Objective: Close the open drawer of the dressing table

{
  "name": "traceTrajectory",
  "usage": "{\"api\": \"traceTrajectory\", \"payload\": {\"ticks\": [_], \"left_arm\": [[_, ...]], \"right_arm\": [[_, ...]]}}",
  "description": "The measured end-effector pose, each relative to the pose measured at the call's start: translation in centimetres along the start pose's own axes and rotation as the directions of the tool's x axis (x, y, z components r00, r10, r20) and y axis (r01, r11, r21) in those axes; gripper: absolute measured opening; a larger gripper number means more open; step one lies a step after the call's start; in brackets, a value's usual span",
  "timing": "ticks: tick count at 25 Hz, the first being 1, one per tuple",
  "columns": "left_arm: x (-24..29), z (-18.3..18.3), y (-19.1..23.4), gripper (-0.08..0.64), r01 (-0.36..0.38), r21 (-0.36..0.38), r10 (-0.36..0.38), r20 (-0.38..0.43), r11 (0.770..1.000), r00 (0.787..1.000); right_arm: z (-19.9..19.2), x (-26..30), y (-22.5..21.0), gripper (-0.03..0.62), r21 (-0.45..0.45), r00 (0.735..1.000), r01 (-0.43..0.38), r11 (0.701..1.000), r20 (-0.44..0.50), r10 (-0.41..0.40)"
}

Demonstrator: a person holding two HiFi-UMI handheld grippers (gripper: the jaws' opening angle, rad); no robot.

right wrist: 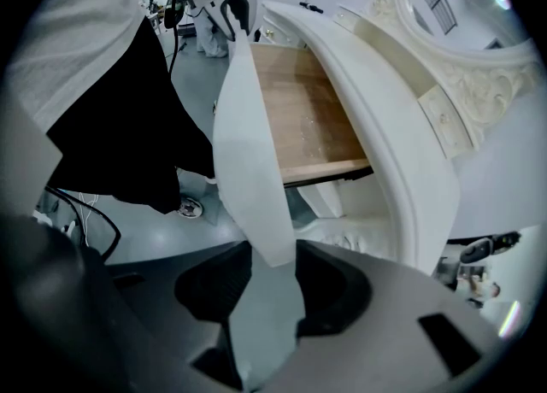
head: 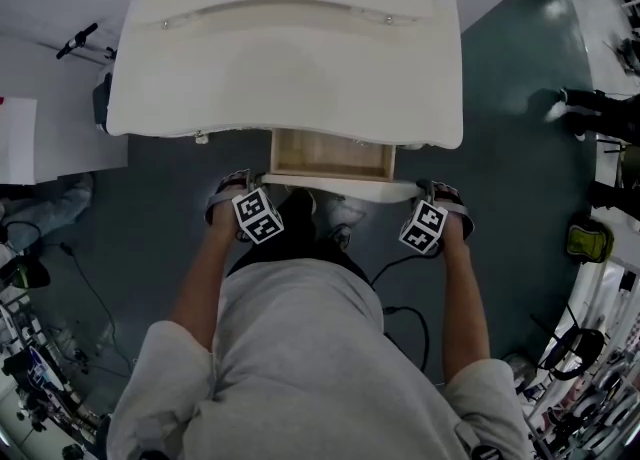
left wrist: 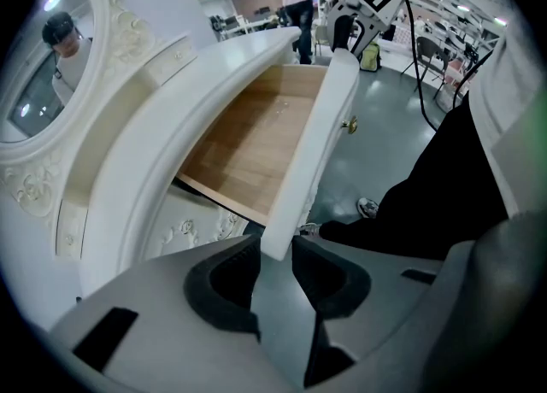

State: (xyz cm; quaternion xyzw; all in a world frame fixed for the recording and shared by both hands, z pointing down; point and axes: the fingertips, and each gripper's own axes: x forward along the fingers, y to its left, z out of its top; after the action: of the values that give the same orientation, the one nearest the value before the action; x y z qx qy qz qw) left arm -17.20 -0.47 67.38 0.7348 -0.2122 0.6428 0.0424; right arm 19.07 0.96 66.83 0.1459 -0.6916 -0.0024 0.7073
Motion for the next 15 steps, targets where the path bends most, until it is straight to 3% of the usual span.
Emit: {"api": "traceTrajectory", "payload": {"ticks": [15], "left_arm": [[0.29, 0.30, 0.74, 0.115, 0.005, -0.008, -0.005, 0.011, 1.000, 1.000]], "right_arm": [[0.25, 0.55, -0.72, 0.166, 0.003, 1.000, 0.003, 1.000, 0.001, -0.003]]}}
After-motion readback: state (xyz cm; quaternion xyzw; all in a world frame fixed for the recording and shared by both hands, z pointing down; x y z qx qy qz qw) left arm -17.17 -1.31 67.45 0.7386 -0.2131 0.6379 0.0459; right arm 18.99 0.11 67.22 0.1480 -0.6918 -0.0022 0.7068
